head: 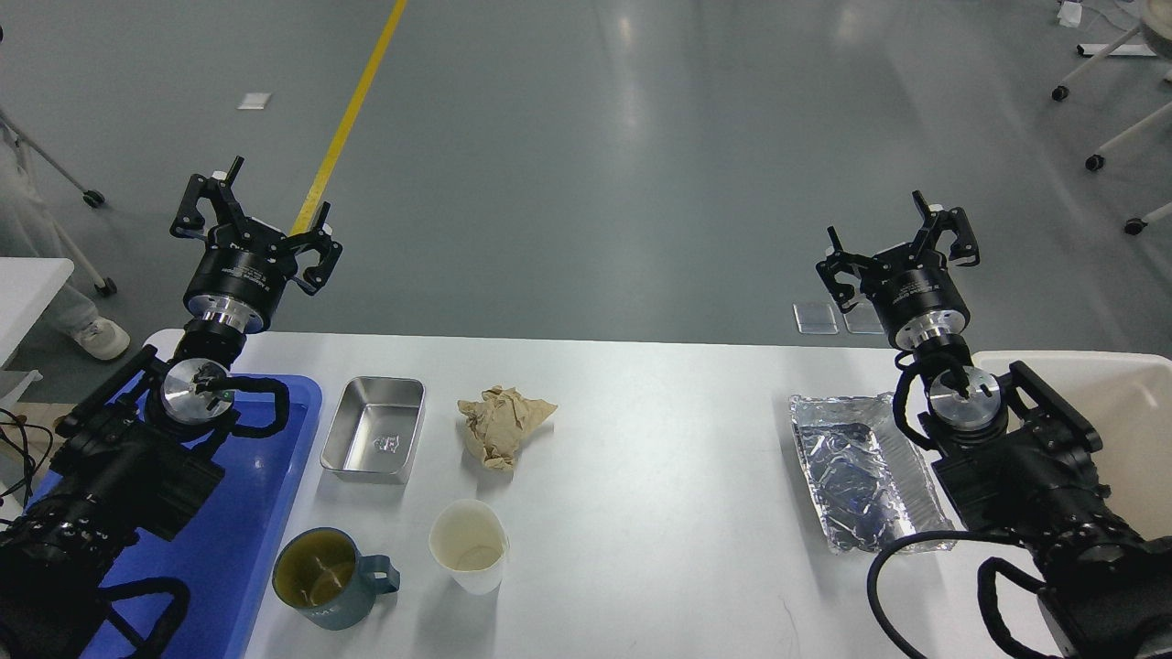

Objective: Tidy desktop

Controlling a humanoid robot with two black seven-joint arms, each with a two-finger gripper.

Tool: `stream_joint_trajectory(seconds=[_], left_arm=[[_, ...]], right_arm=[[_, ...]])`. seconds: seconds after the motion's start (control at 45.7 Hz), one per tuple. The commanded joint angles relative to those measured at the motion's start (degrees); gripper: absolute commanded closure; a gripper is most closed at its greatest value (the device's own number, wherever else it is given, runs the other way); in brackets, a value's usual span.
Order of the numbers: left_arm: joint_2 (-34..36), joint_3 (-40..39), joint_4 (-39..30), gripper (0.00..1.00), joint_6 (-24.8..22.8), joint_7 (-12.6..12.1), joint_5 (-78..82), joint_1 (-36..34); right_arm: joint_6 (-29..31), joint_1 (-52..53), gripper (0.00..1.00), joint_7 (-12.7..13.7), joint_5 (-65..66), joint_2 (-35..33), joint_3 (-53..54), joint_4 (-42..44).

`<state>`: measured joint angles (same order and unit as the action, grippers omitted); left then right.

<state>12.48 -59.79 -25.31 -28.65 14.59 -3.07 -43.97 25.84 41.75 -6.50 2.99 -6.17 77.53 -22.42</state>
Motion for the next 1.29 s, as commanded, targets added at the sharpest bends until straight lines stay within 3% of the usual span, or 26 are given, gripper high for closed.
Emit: stream_joint_trajectory(seconds=[0.0, 0.635, 0.766, 1.028, 1.269], left_arm=[[0.0, 0.1, 0.0, 0.03, 0.0, 0.0, 0.0, -0.1], [0.4, -0.1, 0.0, 0.03, -1.2, -0.1, 0.3, 0.4], [0.9, 0.6, 0.0, 0.03, -4.0, 0.2, 0.6, 0.3], [0.5, -0.1, 0.0, 0.03, -0.5, 0.4, 0.3, 0.1], [0.1, -0.1, -0.1, 0.03, -0.5, 0.4, 0.2, -0.2]], right_arm=[[0.0, 0.0, 0.0, 0.0, 0.0, 0.0, 0.0, 0.0], [-0.4, 0.3, 0.0, 0.1, 0.1, -0.2, -0.1, 0.1], [-0.4, 0.3, 0.0, 0.1, 0.1, -0.4, -0.3, 0.2], [-0.4, 0.1, 0.0, 0.1, 0.3, -0.4, -0.5, 0.5], [-0.4, 0.1, 0.0, 0.1, 0.4, -0.3, -0.5, 0.8]])
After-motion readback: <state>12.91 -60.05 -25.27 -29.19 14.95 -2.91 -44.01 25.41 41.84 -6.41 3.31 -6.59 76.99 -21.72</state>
